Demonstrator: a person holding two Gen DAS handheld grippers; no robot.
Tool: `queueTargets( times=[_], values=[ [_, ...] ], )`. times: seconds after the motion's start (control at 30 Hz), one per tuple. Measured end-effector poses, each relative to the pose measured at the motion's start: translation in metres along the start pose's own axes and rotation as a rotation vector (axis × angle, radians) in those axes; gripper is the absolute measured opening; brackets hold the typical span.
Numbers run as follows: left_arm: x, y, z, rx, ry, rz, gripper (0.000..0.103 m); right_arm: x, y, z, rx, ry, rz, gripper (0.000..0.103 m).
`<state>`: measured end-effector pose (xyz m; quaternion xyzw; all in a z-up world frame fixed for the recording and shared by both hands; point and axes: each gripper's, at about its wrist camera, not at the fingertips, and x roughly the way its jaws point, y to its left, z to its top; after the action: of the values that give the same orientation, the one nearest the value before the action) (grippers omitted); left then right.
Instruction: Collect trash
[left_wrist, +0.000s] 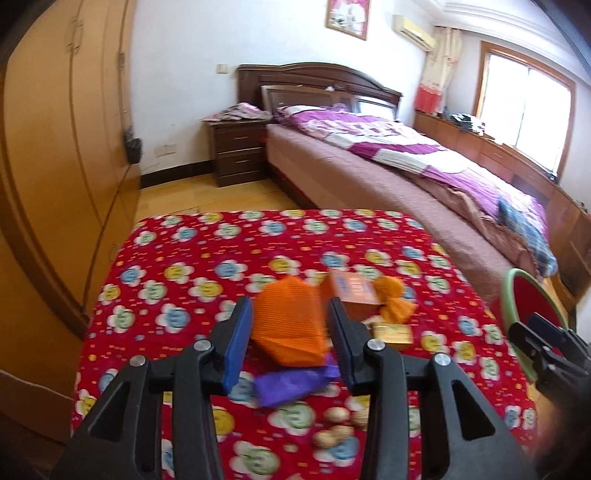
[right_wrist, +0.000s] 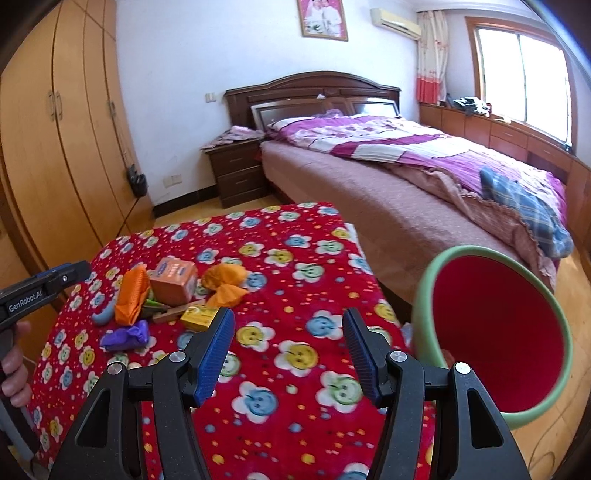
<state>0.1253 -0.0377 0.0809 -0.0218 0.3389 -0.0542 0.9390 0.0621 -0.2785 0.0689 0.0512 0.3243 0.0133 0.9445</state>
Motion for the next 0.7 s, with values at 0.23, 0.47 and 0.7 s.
queueTargets(
  times=[0.23,0.47,0.7],
  values=[
    [0.024,0.034,-0.005,-0.039,0.058,0.029,0.044,0.027,0.019,0.0,-0.002,0.05,0.041,0.062],
    [0.049,0.047,-0.016,-0.057,0.108,0.048,0.045,0.055,0.035,-0.004,-0.012,0.108,0.076,0.062],
    [0.069,0.061,-0.03,-0.088,0.163,0.056,0.045,0.081,0.047,-0.008,-0.016,0.163,0.115,0.062]
  ],
)
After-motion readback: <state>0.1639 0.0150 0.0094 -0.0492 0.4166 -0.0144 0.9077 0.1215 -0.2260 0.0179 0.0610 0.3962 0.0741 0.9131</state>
